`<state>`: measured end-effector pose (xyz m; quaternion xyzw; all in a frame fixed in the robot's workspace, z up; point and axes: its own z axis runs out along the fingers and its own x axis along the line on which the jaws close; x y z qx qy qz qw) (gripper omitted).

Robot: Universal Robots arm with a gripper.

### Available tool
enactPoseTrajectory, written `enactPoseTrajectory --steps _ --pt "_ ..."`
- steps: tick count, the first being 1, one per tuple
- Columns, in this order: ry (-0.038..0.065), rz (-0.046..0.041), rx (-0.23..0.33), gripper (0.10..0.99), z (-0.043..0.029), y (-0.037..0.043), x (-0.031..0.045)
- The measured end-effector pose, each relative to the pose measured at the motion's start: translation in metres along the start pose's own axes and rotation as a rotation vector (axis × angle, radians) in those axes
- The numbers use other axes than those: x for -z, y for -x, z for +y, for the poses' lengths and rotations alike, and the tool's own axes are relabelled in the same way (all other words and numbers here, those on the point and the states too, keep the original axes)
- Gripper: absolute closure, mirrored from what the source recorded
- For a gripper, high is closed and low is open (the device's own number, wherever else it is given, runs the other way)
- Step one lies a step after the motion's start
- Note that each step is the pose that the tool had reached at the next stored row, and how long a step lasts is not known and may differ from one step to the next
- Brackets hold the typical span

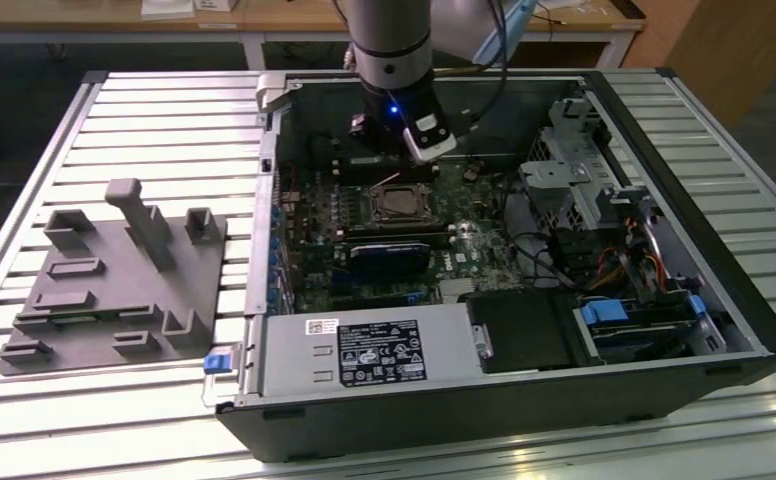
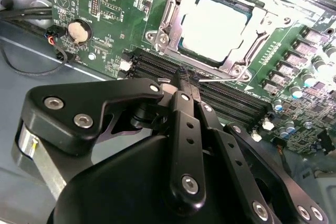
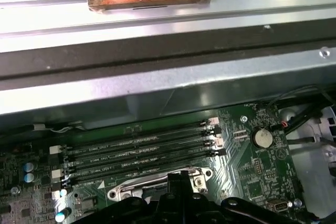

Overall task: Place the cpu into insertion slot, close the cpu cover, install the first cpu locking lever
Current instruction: 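Install the first cpu locking lever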

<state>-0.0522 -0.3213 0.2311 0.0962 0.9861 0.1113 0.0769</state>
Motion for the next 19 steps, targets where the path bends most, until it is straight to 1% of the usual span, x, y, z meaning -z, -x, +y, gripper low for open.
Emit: enactPoseTrajectory --steps 4,11,19 --pt "-0.009 -0.0019 0.0 0.98 0.0038 -0.0011 -0.0025" --pt "-0.015 -0.0041 -0.004 0.98 0.0086 -0.0028 -0.0073" --pt "-0.02 -0.0064 -0.01 0.98 0.0089 -0.0037 -0.0119"
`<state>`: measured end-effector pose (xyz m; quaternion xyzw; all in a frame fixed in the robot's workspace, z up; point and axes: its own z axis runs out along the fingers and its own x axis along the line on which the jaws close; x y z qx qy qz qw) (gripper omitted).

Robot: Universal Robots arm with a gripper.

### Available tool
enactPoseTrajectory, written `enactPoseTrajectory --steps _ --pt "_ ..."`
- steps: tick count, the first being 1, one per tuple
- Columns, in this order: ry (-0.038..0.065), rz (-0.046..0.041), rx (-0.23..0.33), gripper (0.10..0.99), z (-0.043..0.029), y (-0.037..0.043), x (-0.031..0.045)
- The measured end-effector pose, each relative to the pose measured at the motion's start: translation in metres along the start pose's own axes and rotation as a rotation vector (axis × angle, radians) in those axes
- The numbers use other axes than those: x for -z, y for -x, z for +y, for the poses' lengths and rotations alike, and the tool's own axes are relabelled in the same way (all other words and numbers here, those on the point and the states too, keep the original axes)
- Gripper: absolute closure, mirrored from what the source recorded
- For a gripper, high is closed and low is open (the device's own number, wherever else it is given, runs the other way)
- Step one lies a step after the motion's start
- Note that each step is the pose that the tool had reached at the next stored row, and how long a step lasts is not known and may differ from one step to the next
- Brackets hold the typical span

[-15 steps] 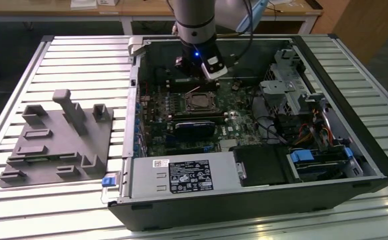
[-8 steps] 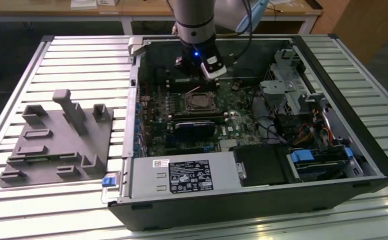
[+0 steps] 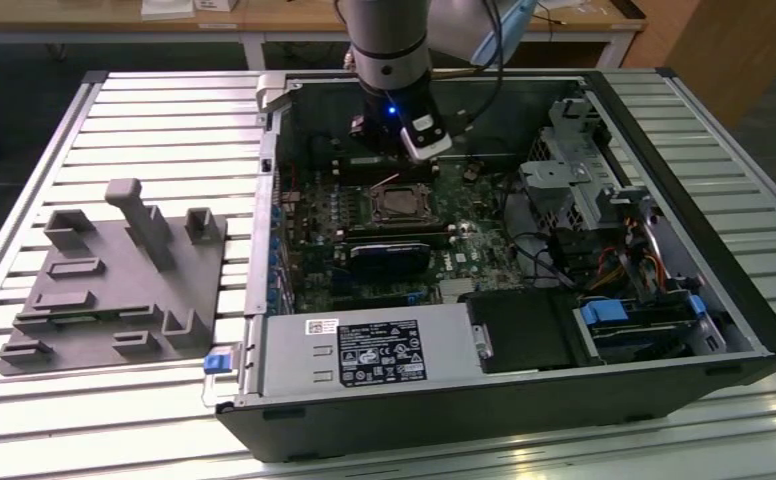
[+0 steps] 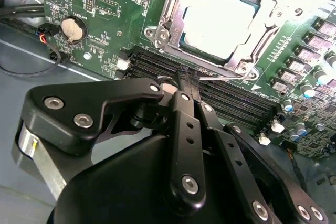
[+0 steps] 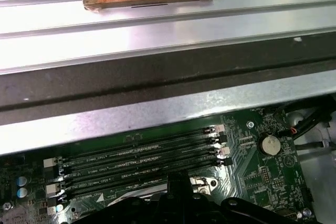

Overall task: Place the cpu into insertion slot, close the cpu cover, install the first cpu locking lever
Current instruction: 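Install the first cpu locking lever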

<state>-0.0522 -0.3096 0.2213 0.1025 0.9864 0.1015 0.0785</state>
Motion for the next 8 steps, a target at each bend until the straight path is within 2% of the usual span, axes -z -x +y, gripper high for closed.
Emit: enactPoseTrajectory --steps 8 --pt "-0.006 -0.0028 -0.008 0.98 0.0037 -0.0012 -0.003"
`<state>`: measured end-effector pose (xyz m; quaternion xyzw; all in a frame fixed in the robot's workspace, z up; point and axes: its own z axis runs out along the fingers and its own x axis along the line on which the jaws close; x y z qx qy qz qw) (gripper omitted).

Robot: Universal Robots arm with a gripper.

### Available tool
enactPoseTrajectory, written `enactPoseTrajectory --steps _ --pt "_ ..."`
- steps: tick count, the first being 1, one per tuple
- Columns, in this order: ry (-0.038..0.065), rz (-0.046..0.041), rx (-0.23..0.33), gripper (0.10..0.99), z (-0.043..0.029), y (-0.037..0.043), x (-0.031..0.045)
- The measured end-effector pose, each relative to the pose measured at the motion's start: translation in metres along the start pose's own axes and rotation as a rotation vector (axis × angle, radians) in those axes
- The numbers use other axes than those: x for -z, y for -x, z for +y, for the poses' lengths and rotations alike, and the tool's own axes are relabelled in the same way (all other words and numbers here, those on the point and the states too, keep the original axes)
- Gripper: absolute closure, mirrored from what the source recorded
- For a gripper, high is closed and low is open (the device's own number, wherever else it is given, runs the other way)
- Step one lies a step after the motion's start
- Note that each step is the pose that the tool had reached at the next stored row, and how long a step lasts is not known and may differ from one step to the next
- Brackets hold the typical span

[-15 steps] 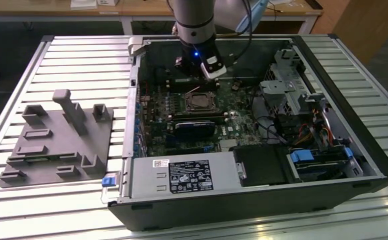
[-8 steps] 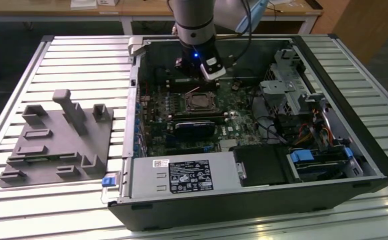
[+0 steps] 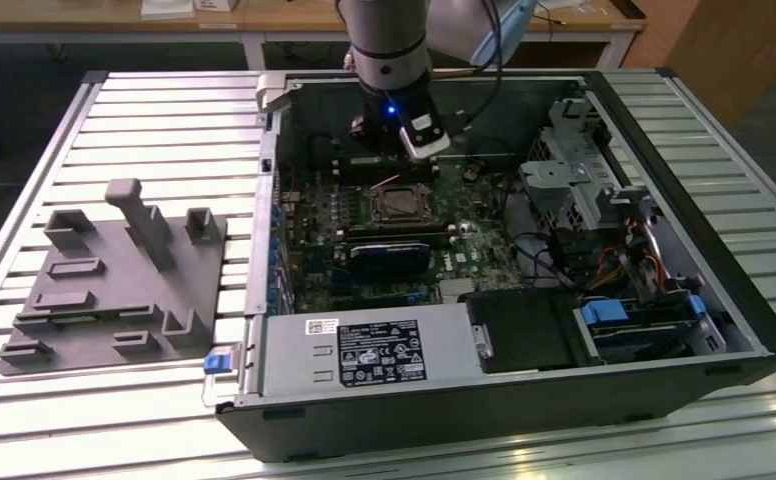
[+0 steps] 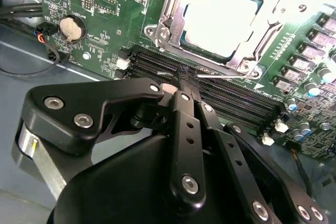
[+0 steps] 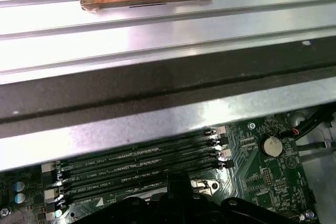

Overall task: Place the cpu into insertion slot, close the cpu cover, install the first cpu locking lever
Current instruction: 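Install the first cpu locking lever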

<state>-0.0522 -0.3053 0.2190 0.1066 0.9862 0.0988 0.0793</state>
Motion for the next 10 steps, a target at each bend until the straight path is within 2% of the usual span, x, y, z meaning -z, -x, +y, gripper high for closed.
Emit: enactPoseTrajectory --steps 8,10 --pt "-0.002 -0.0006 -0.001 0.98 0.0023 -0.0006 -0.0009" --pt "-0.006 -0.0049 -0.001 0.98 0.0022 -0.0009 -0.0013"
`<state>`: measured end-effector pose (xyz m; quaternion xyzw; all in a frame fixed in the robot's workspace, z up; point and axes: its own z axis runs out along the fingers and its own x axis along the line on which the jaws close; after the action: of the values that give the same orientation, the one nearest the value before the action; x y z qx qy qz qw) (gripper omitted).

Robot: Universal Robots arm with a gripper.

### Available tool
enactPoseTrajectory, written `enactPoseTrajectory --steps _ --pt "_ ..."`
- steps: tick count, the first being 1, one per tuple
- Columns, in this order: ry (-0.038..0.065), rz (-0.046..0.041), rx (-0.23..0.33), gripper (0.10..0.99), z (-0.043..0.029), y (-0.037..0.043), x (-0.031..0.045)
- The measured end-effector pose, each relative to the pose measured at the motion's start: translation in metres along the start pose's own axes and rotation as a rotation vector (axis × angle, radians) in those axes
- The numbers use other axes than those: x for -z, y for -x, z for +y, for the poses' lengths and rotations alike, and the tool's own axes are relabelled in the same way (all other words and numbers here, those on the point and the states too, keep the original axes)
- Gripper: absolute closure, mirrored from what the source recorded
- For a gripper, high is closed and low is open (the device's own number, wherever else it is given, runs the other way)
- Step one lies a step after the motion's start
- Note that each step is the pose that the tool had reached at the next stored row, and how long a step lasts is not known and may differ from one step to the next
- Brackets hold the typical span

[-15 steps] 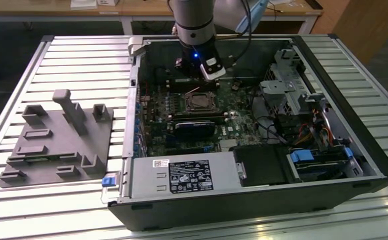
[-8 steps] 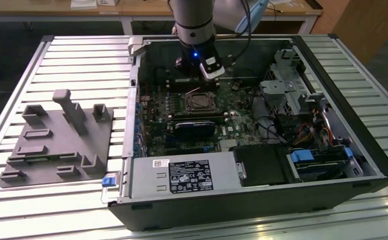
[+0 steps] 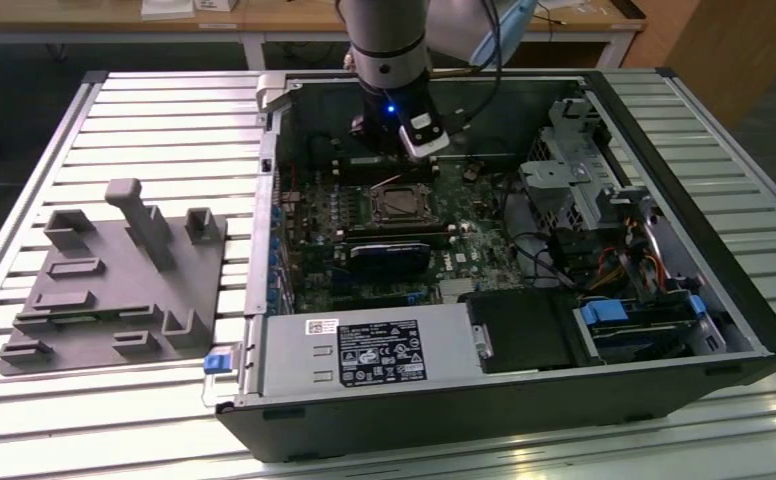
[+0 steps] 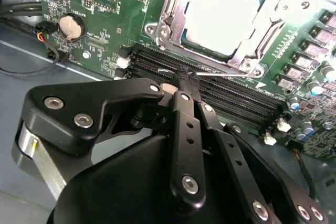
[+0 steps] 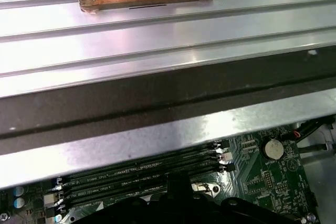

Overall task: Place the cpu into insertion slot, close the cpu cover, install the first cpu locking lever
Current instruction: 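Install the first cpu locking lever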

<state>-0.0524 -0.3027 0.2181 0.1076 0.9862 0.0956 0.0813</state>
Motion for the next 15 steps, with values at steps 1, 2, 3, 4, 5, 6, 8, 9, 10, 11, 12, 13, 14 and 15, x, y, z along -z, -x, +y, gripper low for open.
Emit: enactPoseTrajectory --steps 1,2,3,4,5,6,8,9,10,11,12,13,14,15 --pt "-0.005 -0.0074 0.002 0.98 -0.0002 -0.0004 -0.0002" --pt "-0.009 -0.0162 0.003 0.98 -0.0004 -0.001 -0.0004" --pt "-0.012 -0.0249 0.004 0.98 -0.0006 -0.0017 -0.0007" --pt "-0.014 -0.0318 0.003 0.98 -0.0008 -0.0023 -0.0011" --pt "-0.014 -0.0365 0.0 0.98 -0.001 -0.0029 -0.0013" --pt "-0.015 -0.04 -0.005 0.98 -0.001 -0.0034 -0.0017" --pt "-0.017 -0.0441 -0.018 0.98 -0.0009 -0.0041 -0.0022" --pt "-0.017 -0.0457 -0.023 0.98 -0.0008 -0.0043 -0.0025" --pt "-0.018 -0.0473 -0.029 0.98 -0.0007 -0.0044 -0.0029" --pt "-0.019 -0.0488 -0.036 0.98 -0.0004 -0.0046 -0.0033" --pt "-0.021 -0.0503 -0.043 0.98 0.0 -0.0048 -0.0037" --pt "-0.021 -0.0516 -0.049 0.98 0.0006 -0.005 -0.0042" --pt "-0.022 -0.0528 -0.054 0.98 0.0014 -0.0053 -0.0046" --pt "-0.023 -0.0537 -0.058 0.98 0.0021 -0.0055 -0.005"
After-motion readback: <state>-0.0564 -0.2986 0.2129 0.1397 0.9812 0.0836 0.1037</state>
